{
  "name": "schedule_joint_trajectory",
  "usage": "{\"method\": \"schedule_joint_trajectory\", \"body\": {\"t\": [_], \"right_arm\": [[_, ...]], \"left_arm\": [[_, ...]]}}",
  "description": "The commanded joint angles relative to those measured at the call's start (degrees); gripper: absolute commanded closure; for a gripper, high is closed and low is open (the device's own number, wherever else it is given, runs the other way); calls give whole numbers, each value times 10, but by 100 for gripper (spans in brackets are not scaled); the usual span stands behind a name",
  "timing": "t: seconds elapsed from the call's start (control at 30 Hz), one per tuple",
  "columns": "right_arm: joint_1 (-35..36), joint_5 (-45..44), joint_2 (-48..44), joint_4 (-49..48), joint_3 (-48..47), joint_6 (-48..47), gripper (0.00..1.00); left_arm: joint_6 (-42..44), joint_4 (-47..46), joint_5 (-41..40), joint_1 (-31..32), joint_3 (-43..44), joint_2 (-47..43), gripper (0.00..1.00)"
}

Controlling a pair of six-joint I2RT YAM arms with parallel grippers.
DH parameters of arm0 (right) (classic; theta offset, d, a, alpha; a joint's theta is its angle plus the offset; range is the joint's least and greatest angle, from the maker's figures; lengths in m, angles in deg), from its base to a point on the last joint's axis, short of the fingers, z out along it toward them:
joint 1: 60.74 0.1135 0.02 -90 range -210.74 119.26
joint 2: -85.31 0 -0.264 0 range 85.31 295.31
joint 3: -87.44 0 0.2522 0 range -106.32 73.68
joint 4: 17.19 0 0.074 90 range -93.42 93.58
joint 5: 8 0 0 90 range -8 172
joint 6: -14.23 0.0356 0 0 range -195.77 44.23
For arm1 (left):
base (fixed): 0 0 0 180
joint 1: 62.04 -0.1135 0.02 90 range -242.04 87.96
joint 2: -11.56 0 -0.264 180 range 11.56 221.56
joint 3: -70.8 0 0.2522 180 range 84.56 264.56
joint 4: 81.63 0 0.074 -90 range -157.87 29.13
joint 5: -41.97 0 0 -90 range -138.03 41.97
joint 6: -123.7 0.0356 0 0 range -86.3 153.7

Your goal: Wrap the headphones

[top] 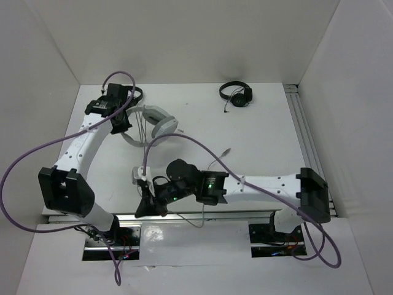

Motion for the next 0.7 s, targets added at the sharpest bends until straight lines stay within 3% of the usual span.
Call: {"method": "schedule_joint_trajectory", "body": {"t": [0.0,0.07,0.2,0.27,0.4,0.67], "right_arm": [[-10,-159,-50,288,-117,-175,100],[-52,-214,-36,414,-178,-216,100],[-128,-350,23,555,-371,-279,100],[-146,-408,23,548,-392,-305,100],[-201,-410,35,539,-473,-313,100],[-260,-571,-12,355,-377,-368,100]], "left_arm": [[61,-92,2,27,-44,-76,100],[74,-75,-3,38,-71,-87,100],[81,-69,-7,85,-125,-126,100],[97,-69,-7,107,-142,-132,100],[97,-57,-30,154,-187,-153,100],[115,-46,-27,266,-244,-237,100]]}}
